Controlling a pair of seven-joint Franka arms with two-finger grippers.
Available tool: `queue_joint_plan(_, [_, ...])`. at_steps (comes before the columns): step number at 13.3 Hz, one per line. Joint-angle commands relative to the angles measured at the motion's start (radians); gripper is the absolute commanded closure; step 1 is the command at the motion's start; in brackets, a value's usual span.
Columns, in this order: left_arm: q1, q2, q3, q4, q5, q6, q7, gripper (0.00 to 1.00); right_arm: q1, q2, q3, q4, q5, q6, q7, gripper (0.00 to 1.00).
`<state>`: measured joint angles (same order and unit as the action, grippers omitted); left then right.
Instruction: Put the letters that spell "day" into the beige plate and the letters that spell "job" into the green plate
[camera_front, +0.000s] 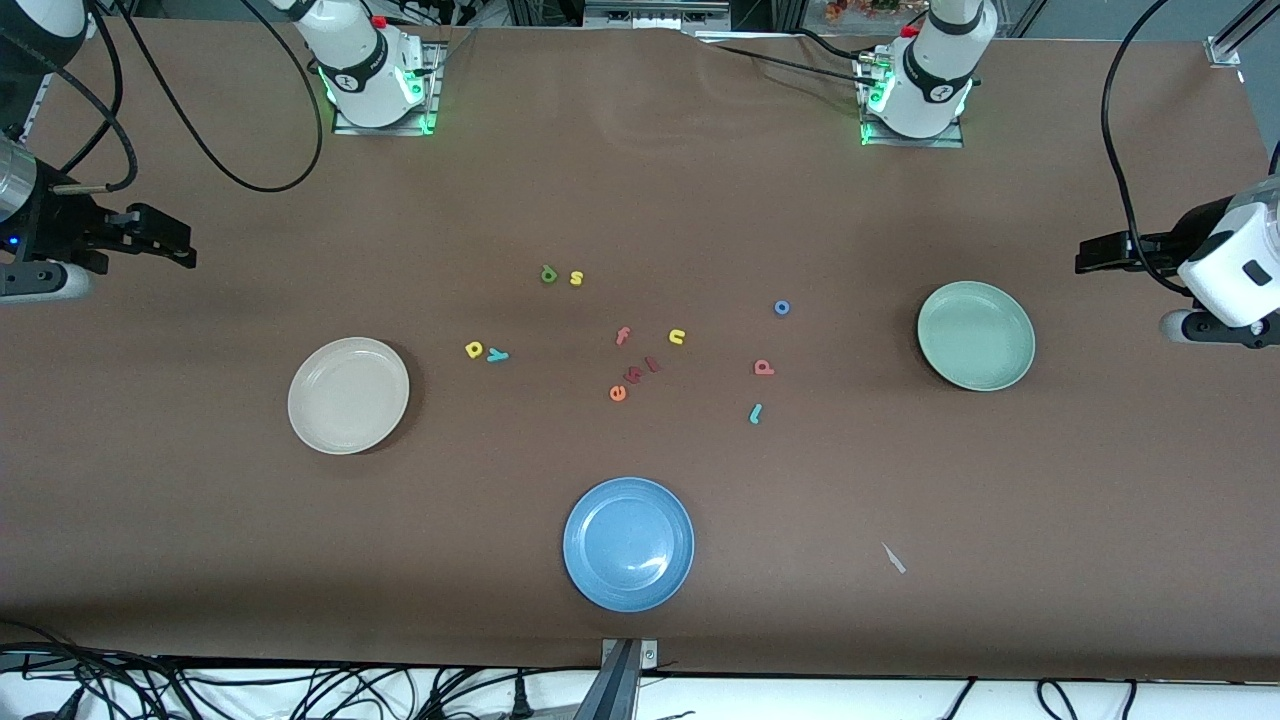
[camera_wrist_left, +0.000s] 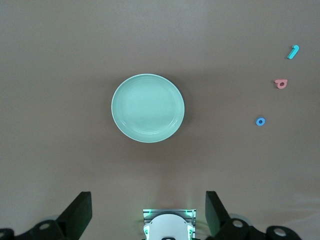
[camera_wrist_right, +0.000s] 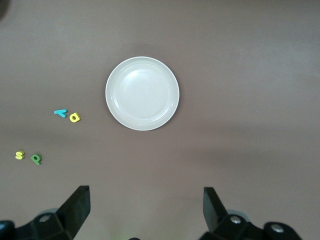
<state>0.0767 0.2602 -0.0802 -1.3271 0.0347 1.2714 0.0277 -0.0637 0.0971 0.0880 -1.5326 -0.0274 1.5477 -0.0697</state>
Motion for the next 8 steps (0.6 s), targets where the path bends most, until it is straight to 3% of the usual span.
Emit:
queue_joint_plan(1, [0.005, -0.018, -0.001, -0.017, -0.016, 0.002, 0.012, 0.01, -0.002, 0.010, 0.003, 0.023, 0.021, -0.005, 0.016, 0.00])
queue_joint_plan(8, [0.005, -0.016, -0.001, -0.017, -0.015, 0.002, 0.012, 0.01, -0.002, 0.010, 0.001, 0.023, 0.018, 0.002, 0.018, 0.00])
